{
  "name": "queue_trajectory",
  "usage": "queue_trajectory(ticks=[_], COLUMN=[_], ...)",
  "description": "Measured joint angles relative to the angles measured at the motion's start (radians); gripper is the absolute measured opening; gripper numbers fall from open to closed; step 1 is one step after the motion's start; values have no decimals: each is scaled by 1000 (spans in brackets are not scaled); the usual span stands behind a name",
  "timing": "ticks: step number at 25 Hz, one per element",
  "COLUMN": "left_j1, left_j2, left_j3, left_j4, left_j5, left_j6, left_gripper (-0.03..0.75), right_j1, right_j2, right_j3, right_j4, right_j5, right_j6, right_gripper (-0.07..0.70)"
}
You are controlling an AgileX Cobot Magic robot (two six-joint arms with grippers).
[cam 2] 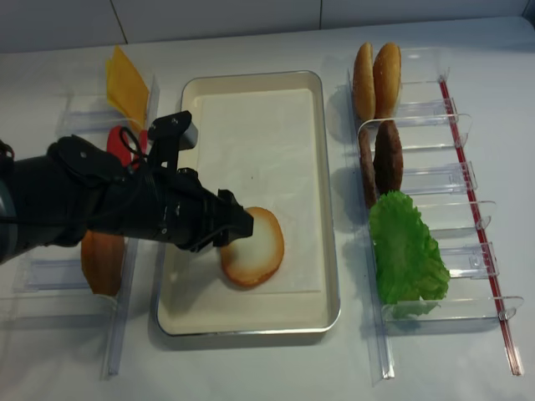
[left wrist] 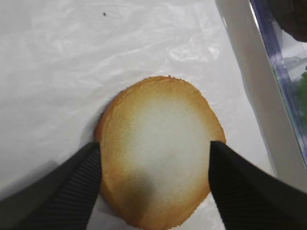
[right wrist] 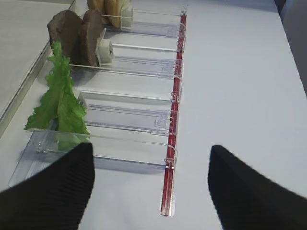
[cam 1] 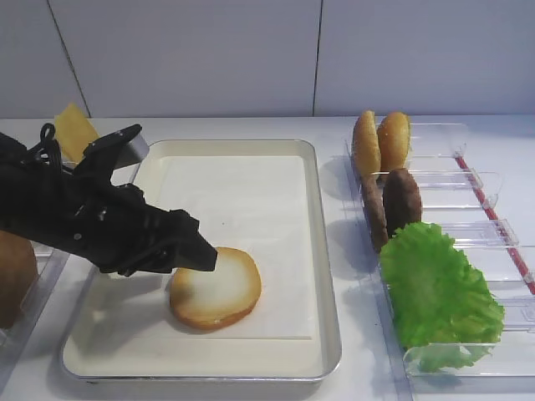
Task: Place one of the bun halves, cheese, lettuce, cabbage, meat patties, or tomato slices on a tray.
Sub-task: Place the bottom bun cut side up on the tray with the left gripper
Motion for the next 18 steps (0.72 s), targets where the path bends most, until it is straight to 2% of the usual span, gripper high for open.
queue_trajectory(ticks=[6,10,13,18], left_j1=[0,0,0,0], left_j2=[-6,-41,-66,-99], left_j3=[0,-56,-143,-309], left_j4=[38,194,420,887], left_j5=[5,45,124,326], left_j6=[0,-83,-256,-598], left_gripper=[465,465,465,460], right_j1=[0,0,0,0], right_j2=[0,0,0,0], right_j3=[0,0,0,0], right_j4=[0,0,0,0], right_j5=[0,0,0,0], right_j6=[0,0,0,0], right_gripper=[519,519,519,519])
